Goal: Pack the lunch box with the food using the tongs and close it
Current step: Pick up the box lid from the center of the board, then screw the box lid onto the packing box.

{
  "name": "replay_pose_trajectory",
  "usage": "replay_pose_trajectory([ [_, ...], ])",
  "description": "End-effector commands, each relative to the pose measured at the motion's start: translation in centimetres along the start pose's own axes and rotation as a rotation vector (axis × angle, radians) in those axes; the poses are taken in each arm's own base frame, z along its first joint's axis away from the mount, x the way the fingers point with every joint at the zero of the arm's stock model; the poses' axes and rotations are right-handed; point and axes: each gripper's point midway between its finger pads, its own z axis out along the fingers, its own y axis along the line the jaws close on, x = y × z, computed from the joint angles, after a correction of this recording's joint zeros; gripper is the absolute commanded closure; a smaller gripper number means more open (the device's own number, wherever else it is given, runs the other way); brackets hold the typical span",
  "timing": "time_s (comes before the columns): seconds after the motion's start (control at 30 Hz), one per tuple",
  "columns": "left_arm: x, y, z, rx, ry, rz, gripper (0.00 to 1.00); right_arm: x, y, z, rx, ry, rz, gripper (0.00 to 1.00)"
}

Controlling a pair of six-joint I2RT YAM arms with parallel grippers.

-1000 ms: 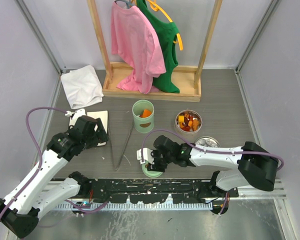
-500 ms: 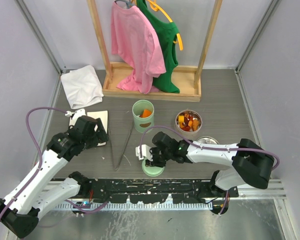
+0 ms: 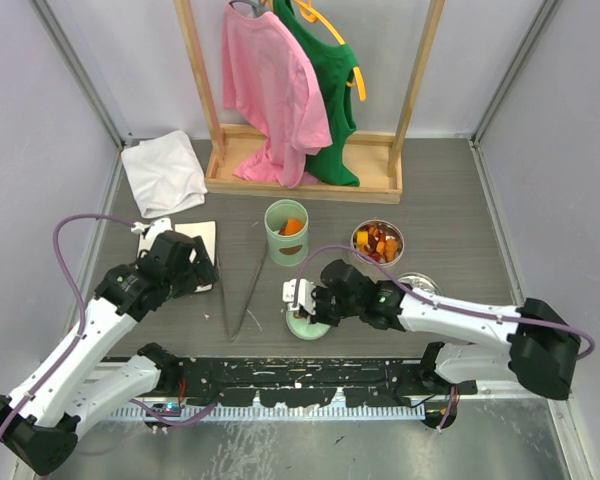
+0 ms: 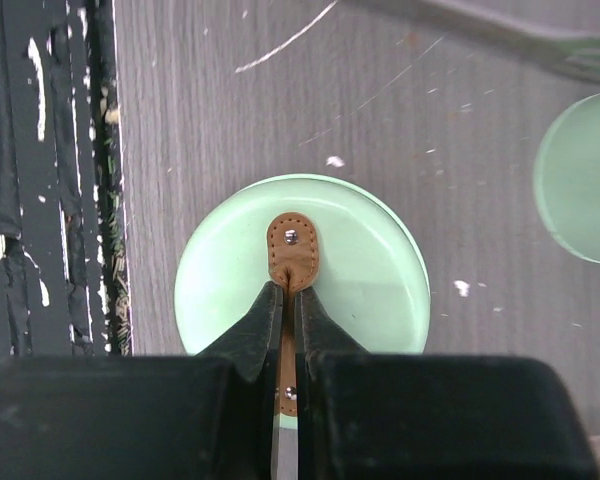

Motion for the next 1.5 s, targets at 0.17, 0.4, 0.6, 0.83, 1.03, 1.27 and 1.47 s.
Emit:
replay_pose_trajectory([
  [0.17,-0.8,-1.3,-0.3,0.042,-0.007,-0.012,0.02,-5.5,-3.9,-5.0,0.235,-0.161,0.025,0.99],
  [0.4,-1.8,-2.8,-0.4,0.072,0.0,0.002,0.02,-9.8,-6.4,-8.2,0.333,-0.262,0.159,0.99],
  [0.6,-2.6,-5.5,-0.4,0.157,0.073,-0.025,0.02,-13.0,-8.9,-10.4,0.395,-0.295,0.311,0.99],
  [0.83,-4.2,-7.0,-0.2,0.226,0.092,-0.075,0.02,-14.1,-12.9,-12.1,0.483,-0.255,0.551,0.99],
  [1.03,-5.7,-8.6,0.0,0.286,0.069,-0.094,0.02,-14.5,-16.6,-12.7,0.568,-0.229,0.681,0.99],
  [1.27,-7.5,-11.5,0.8,0.358,0.07,-0.098,0.02,-14.1,-19.7,-9.3,0.568,-0.099,0.695,0.99],
  [1.47,-8.9,-14.0,1.2,0.424,0.078,-0.119,0.02,-14.1,-22.4,-7.1,0.577,-0.068,0.715,0.99],
])
